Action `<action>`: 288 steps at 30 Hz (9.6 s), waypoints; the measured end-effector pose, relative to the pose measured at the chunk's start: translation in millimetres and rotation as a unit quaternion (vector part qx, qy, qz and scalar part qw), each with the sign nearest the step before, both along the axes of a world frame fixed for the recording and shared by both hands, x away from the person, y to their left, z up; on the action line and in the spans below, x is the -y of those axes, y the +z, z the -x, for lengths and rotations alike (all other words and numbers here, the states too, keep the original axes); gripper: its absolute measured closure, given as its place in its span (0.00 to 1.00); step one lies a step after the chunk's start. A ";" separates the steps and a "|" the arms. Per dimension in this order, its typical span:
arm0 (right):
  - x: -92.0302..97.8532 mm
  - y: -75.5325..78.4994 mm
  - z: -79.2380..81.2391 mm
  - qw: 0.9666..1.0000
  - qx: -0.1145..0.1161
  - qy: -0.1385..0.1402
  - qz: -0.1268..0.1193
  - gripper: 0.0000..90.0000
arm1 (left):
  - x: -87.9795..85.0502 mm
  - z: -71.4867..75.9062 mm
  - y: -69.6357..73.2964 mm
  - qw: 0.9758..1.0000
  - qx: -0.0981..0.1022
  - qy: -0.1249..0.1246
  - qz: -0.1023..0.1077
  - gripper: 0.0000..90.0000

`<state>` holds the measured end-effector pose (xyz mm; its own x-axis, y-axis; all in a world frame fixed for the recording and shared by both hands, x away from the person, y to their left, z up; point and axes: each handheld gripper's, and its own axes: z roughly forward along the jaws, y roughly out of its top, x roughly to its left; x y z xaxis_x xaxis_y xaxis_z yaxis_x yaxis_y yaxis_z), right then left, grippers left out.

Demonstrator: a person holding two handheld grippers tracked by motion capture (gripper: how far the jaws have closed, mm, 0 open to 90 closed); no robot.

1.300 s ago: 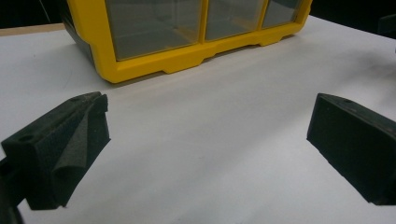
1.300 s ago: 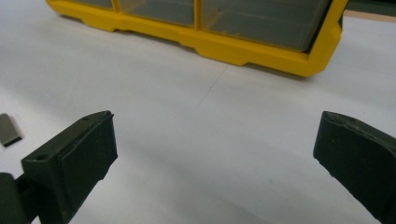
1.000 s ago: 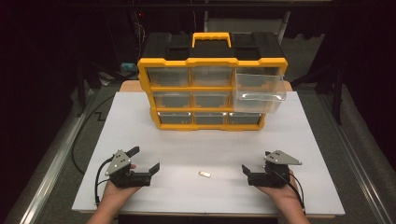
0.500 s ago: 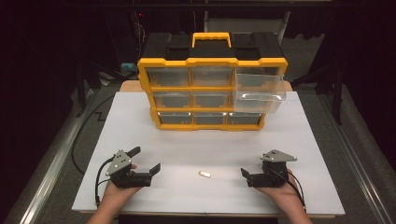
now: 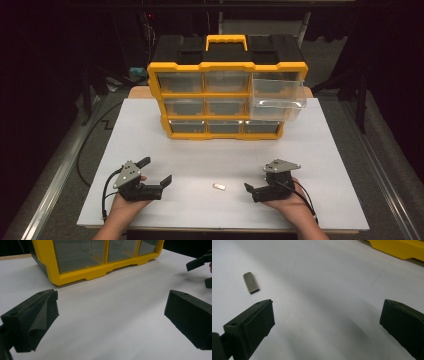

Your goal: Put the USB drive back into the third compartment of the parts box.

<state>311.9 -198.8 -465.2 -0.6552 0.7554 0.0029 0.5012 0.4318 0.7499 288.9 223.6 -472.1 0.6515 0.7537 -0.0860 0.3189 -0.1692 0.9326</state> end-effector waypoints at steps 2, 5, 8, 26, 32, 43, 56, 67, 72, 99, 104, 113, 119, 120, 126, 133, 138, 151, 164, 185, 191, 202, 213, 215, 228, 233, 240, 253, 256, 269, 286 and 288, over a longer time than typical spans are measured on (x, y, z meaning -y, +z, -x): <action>-4.9 0.0 -1.0 1.000 0.001 0.008 0.001 0.00 | 0.2 0.1 -0.1 1.000 0.000 -0.001 -0.001 0.00; -13.0 -0.1 -2.7 1.000 0.004 0.018 0.006 0.00 | 0.4 0.4 0.0 1.000 0.001 -0.001 0.000 0.00; -21.1 -0.8 -4.0 1.000 0.002 0.030 0.010 0.00 | 0.1 0.4 0.1 1.000 0.002 -0.001 -0.001 0.00; -56.4 -3.1 -13.4 0.996 -0.010 0.085 0.016 0.11 | 0.4 0.3 -0.3 1.000 0.002 -0.001 -0.002 0.00; -67.5 -2.6 -16.5 0.994 -0.012 0.106 0.016 0.18 | 0.5 0.0 -0.5 1.000 0.002 -0.002 -0.003 0.00; -83.6 -0.7 -18.1 0.989 -0.020 0.143 0.013 0.44 | 0.0 0.2 -0.1 1.000 0.004 -0.003 -0.001 0.00; -86.1 -1.4 -12.7 0.983 -0.034 0.178 0.017 0.71 | 0.4 0.0 0.4 1.000 0.005 -0.005 -0.001 0.00; -88.3 -4.6 -10.2 0.981 -0.023 0.190 0.037 0.75 | 0.3 -0.1 0.5 1.000 0.006 -0.004 -0.001 0.00; -89.4 -5.4 -8.3 0.979 -0.016 0.197 0.044 0.79 | 0.5 0.0 0.2 1.000 0.005 -0.002 -0.002 0.00; -87.7 -7.1 -11.3 0.979 -0.019 0.201 0.031 0.89 | 0.5 -0.2 0.3 1.000 0.006 -0.007 0.002 0.00; -87.0 -6.0 -11.4 0.978 -0.017 0.206 0.030 0.89 | -0.2 -0.4 0.8 1.000 0.006 -0.005 0.008 0.01; -77.4 2.8 -8.5 0.979 -0.004 0.200 0.028 0.89 | -0.3 -0.1 1.1 1.000 0.007 -0.006 0.006 0.01; -64.8 7.7 -8.0 0.983 0.001 0.185 0.024 0.89 | -0.6 -0.2 1.4 1.000 0.008 -0.006 0.009 0.01; -63.6 8.0 -8.0 0.983 0.000 0.183 0.022 0.89 | -0.4 -0.3 1.3 1.000 0.008 -0.006 0.009 0.01; -55.6 9.9 -8.5 0.983 0.005 0.181 0.028 0.89 | 0.6 -0.7 1.0 1.000 0.007 -0.007 0.009 0.01; -45.2 11.7 -10.6 0.985 0.002 0.168 0.028 0.88 | 0.8 -0.9 0.9 1.000 0.008 -0.008 0.009 0.01; -33.8 13.3 -12.8 0.988 0.002 0.154 0.029 0.88 | 1.0 -0.7 1.0 1.000 0.009 -0.007 0.011 0.01; -11.6 14.9 -17.5 0.991 -0.005 0.129 0.028 0.88 | 0.3 -0.3 1.6 1.000 0.010 -0.009 0.011 0.00; 1.7 14.3 -21.5 0.993 -0.011 0.114 0.031 0.88 | 0.4 -0.1 1.7 1.000 0.012 -0.012 0.012 0.01; 9.8 16.0 -23.4 0.991 -0.045 0.109 0.062 0.88 | 1.3 -0.6 1.2 1.000 0.015 -0.016 0.019 0.01; 6.1 22.1 -25.1 0.986 -0.069 0.113 0.101 0.88 | 8.9 -2.3 -0.6 0.999 0.018 -0.034 0.006 0.01; 2.6 40.1 -28.8 0.975 -0.119 0.118 0.148 0.88 | 8.8 1.6 -0.8 0.999 0.022 -0.037 -0.005 0.00; 5.1 37.0 -35.8 0.963 -0.150 0.136 0.177 0.88 | 8.3 -1.0 -1.1 0.999 0.023 -0.031 -0.002 0.01; 5.9 37.3 -36.3 0.962 -0.153 0.140 0.181 0.88 | 7.4 -1.4 -1.3 0.999 0.021 -0.028 -0.005 0.01; 7.6 44.6 -40.1 0.945 -0.181 0.171 0.212 0.88 | 6.8 -0.9 -0.6 0.999 0.023 -0.026 -0.009 0.01; 5.5 54.0 -43.2 0.943 -0.186 0.175 0.214 0.88 | 5.9 -0.2 -0.2 0.999 0.025 -0.027 -0.011 0.01; 1.6 65.5 -45.3 0.937 -0.188 0.190 0.222 0.89 | 4.5 -0.2 0.3 0.999 0.025 -0.026 -0.008 0.00; -1.1 95.2 -44.4 0.930 -0.198 0.200 0.235 0.89 | 4.3 0.0 0.5 0.999 0.025 -0.028 -0.005 0.00; -1.4 102.1 -42.8 0.929 -0.194 0.202 0.240 0.88 | 4.7 0.3 0.5 0.999 0.026 -0.029 -0.006 0.01; -1.6 127.0 -39.1 0.929 -0.190 0.198 0.247 0.88 | 5.3 0.6 -0.1 0.999 0.023 -0.031 -0.007 0.01; 1.9 163.8 -35.4 0.928 -0.198 0.181 0.258 0.88 | 4.2 0.6 0.4 0.999 0.024 -0.031 -0.001 0.01; 2.0 168.3 -35.2 0.929 -0.197 0.180 0.256 0.88 | 3.9 0.9 0.7 0.999 0.025 -0.031 0.001 0.01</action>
